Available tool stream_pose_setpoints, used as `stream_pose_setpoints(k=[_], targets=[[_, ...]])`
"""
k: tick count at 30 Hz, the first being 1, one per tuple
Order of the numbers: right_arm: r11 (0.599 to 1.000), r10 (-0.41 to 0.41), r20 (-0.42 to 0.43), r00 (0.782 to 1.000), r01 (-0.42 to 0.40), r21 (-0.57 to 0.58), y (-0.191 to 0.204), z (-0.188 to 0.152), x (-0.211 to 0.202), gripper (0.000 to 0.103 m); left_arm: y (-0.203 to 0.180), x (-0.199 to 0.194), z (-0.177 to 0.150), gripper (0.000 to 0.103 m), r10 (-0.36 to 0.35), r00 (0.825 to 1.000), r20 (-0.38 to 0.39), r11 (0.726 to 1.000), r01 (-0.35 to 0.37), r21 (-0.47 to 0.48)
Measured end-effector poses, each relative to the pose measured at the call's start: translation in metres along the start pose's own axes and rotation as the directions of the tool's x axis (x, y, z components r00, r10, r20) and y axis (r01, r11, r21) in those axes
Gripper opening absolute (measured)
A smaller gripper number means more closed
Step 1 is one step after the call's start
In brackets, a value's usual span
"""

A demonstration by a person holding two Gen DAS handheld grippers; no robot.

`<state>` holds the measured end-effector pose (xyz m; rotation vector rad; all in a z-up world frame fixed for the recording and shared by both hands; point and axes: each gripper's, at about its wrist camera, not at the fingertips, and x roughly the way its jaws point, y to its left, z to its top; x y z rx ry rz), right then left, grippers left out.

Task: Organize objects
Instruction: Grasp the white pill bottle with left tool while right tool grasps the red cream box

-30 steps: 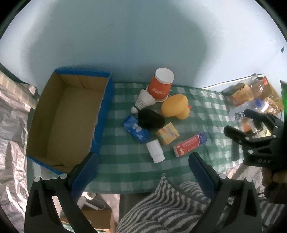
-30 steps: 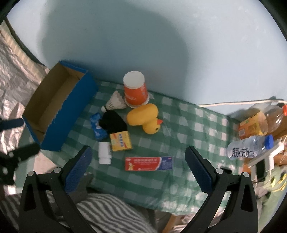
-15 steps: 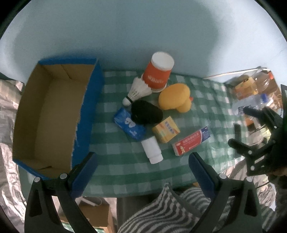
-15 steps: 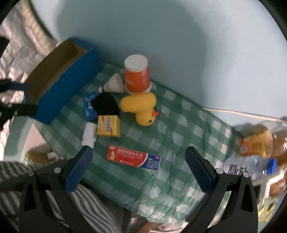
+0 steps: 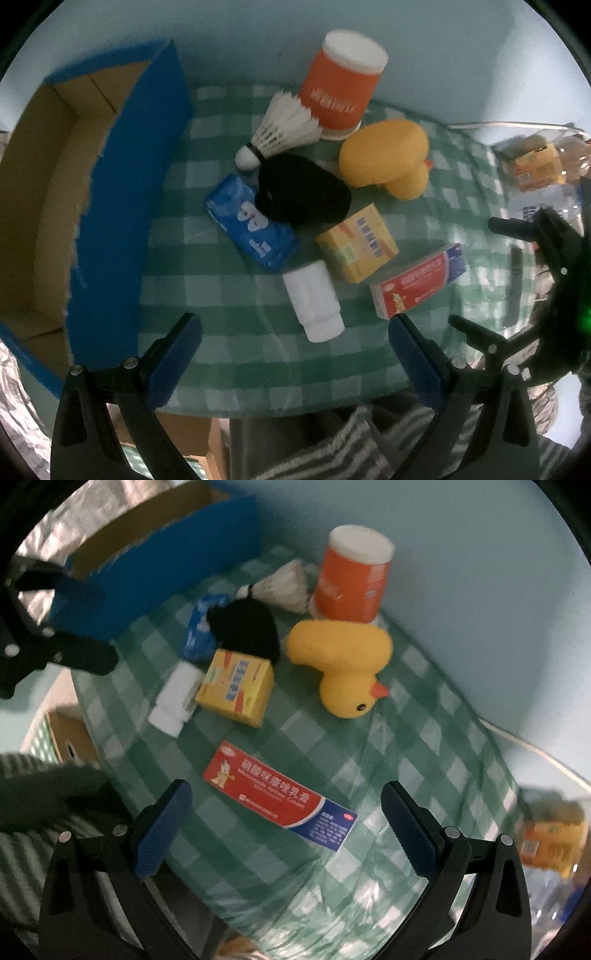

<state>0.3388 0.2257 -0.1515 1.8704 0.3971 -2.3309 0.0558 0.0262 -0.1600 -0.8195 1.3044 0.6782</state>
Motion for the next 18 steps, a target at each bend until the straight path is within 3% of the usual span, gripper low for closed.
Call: stream_pose_setpoints(k=[12,15,18], targets=[[0.987,-0.073,-0.099,0.992,0.058,-0.151,0.018,-0.011,0.058,0.101,0.011,0.05,0.001,0.102,0.024,0.999,-0.048,0.993,-0.029,-0.111],[0.979,-0.082,-0.125,0.989,0.057,-0.196,0.023,-0.014,0.07,0.096,0.016,0.055,0.003,0.102,0.021,0.998,-0.053,0.99,-0.028,-0.135],[0.986,-0.076,-0.148,0.986,0.052,-0.161,0.023,-0.013,0.079,0.08,0.017,0.058,0.003,0.102,0.024,0.998,-0.056,0.989,-0.032,-0.145]])
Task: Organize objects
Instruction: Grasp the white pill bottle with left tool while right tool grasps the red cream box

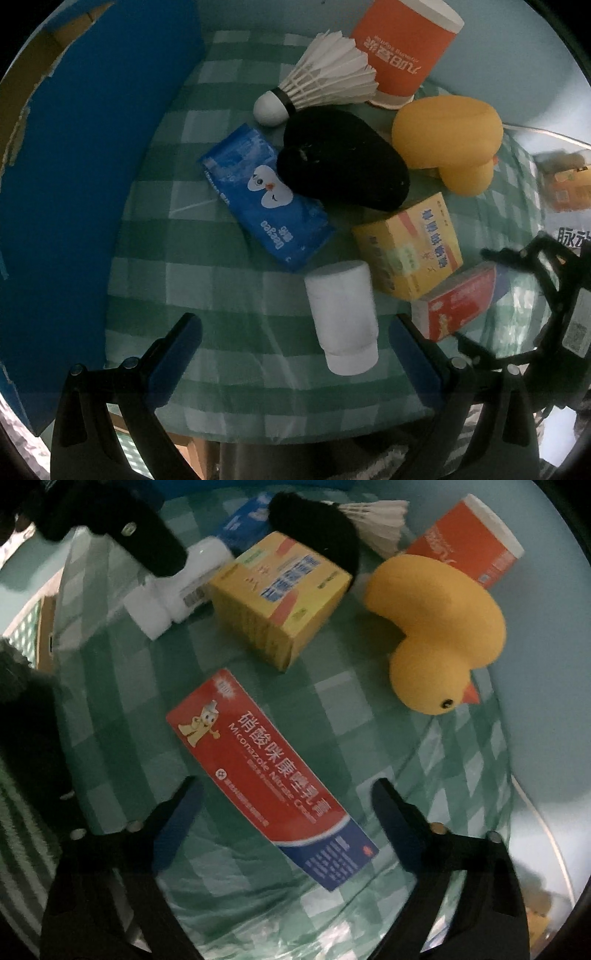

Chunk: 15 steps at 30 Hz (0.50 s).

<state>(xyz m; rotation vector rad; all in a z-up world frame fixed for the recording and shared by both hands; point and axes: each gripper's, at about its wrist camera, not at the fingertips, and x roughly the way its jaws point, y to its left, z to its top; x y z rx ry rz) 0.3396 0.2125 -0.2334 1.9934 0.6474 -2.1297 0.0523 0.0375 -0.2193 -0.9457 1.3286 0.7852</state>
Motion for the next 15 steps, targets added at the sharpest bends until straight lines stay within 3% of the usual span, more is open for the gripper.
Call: stream_pose_setpoints(k=[4,5,8,10,11,15], targets=[[0.989,0.065,0.002,0.998,-0.064,0.13,-0.01,0.001,0.003,0.061,0.001,0.003,0.001,0.102,-0.005,1.0,-0.008,1.0,0.005,-0.017],[0.98,0.084,0.007,0.996,-0.084,0.183,-0.014,0.001,0.002,0.052,0.0,0.003,0.002,0.102,-0.01,1.0,-0.008,1.0,0.009,-0.016],[0.929,0.106,0.019,0.994,-0.106,0.355,-0.029,-0.001,0.002,0.041,-0.001,0.004,0.005,0.102,-0.013,1.0,-0.013,1.0,0.013,-0.007],[0.864,0.135,0.049,0.99,-0.142,0.483,-0.042,-0.005,0.002,0.041,-0.003,0.006,0.007,0.102,-0.02,1.0,-0.015,1.0,0.02,-0.004],[0.825,0.151,0.062,0.987,-0.16,0.542,-0.048,-0.007,0.003,0.041,-0.004,0.007,0.008,0.101,-0.022,1.0,-0.006,0.998,0.021,-0.056],[0.634,0.216,0.132,0.967,-0.242,0.735,-0.07,-0.018,0.004,0.041,-0.007,0.012,0.014,0.099,-0.015,1.0,0.0,0.999,0.015,-0.05]])
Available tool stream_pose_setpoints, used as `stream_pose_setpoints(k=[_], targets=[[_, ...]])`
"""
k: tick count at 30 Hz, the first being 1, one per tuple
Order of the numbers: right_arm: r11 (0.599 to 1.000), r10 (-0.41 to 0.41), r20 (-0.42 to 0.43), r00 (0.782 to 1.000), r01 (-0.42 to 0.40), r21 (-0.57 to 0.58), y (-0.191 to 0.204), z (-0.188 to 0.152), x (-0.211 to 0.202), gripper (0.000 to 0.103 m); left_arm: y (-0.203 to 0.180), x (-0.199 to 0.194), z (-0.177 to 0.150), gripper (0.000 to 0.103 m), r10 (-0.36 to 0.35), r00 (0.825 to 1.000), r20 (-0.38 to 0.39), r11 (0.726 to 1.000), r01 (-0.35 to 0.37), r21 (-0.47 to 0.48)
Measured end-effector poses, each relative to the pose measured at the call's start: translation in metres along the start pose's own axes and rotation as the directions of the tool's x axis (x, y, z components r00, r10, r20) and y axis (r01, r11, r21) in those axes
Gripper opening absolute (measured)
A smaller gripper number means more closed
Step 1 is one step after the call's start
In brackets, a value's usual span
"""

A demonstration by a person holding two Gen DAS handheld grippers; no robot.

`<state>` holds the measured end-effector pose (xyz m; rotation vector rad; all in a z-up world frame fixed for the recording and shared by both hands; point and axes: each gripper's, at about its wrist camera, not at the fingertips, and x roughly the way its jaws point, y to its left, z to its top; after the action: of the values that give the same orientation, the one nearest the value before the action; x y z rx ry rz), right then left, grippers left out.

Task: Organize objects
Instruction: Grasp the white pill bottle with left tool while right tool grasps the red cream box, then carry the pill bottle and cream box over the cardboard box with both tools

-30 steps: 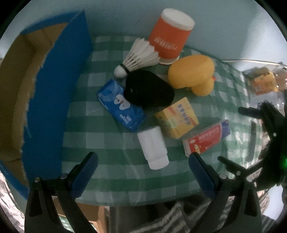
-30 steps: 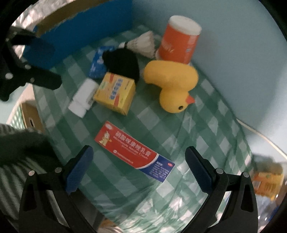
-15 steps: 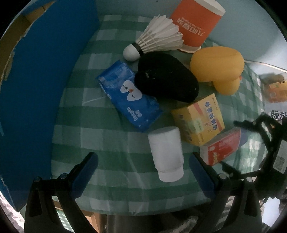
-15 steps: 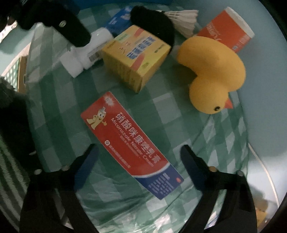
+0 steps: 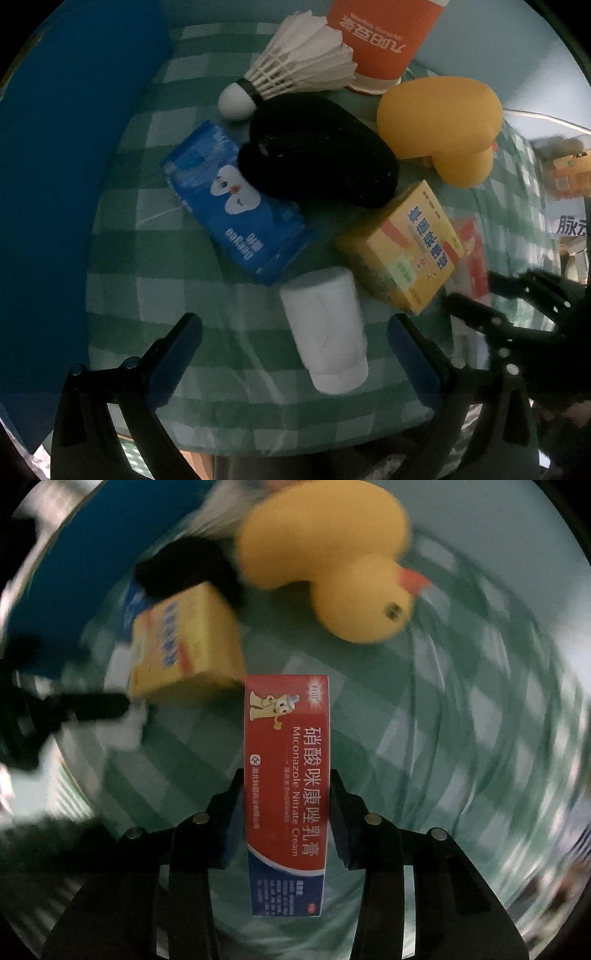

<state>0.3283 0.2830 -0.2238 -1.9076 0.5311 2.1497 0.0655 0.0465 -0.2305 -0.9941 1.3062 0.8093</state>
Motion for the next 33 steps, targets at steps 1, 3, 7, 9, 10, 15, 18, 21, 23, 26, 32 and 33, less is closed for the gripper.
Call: stream_pose_setpoints(k=[1,3,7,9,10,15,18,21,23,26,32,33], targets=[[0.998,0.026,0.005,1.0,-0.027,0.052,-0.005,0.001,-0.001,0.041,0.0,0.002,0.002,0.097,0.008,1.0,0.0,1.0,-0.008,0.0],[0.987,0.058,0.027,0.998,-0.061,0.147,-0.012,0.002,-0.001,0.041,0.0,0.006,0.004,0.09,0.015,1.0,-0.01,1.0,-0.015,-0.002],[0.981,0.048,0.049,0.998,-0.056,0.187,-0.012,0.008,-0.002,0.041,-0.001,0.013,0.01,0.087,0.036,0.999,-0.018,0.999,-0.036,-0.005],[0.981,0.002,0.049,0.999,-0.012,0.194,-0.007,0.014,-0.002,0.041,-0.003,0.013,0.013,0.087,0.047,0.999,-0.011,0.999,-0.047,0.008],[0.982,-0.015,0.048,0.999,0.006,0.191,-0.004,0.017,-0.002,0.041,-0.004,0.014,0.014,0.087,0.055,0.998,-0.011,0.998,-0.055,0.006],[0.979,-0.122,0.078,0.989,0.106,0.175,0.019,0.036,0.002,0.046,-0.007,0.014,0.017,0.079,0.139,0.99,0.012,0.989,-0.139,0.04],[0.975,-0.185,0.089,0.979,0.172,0.14,0.033,0.045,0.005,0.047,-0.009,0.01,0.016,0.062,0.151,0.988,0.038,0.985,-0.153,0.077],[0.972,-0.221,0.108,0.969,0.21,0.108,0.045,0.055,0.007,0.042,-0.006,0.006,0.014,0.045,0.133,0.99,0.052,0.985,-0.138,0.101],[0.973,-0.214,0.113,0.97,0.201,0.116,0.048,0.063,0.007,0.041,-0.002,0.004,0.014,0.04,0.123,0.991,0.058,0.986,-0.129,0.108],[0.976,-0.186,0.114,0.976,0.17,0.136,0.049,0.077,0.006,0.041,0.007,0.002,0.012,0.04,0.102,0.993,0.059,0.987,-0.109,0.116],[0.978,-0.106,0.155,0.982,0.074,0.196,0.046,0.11,-0.006,0.041,0.029,-0.008,0.006,0.04,0.066,0.995,0.068,0.991,-0.073,0.111],[0.978,-0.093,0.163,0.982,0.059,0.2,0.047,0.117,-0.009,0.041,0.032,-0.01,0.006,0.04,0.061,0.996,0.072,0.992,-0.068,0.108]])
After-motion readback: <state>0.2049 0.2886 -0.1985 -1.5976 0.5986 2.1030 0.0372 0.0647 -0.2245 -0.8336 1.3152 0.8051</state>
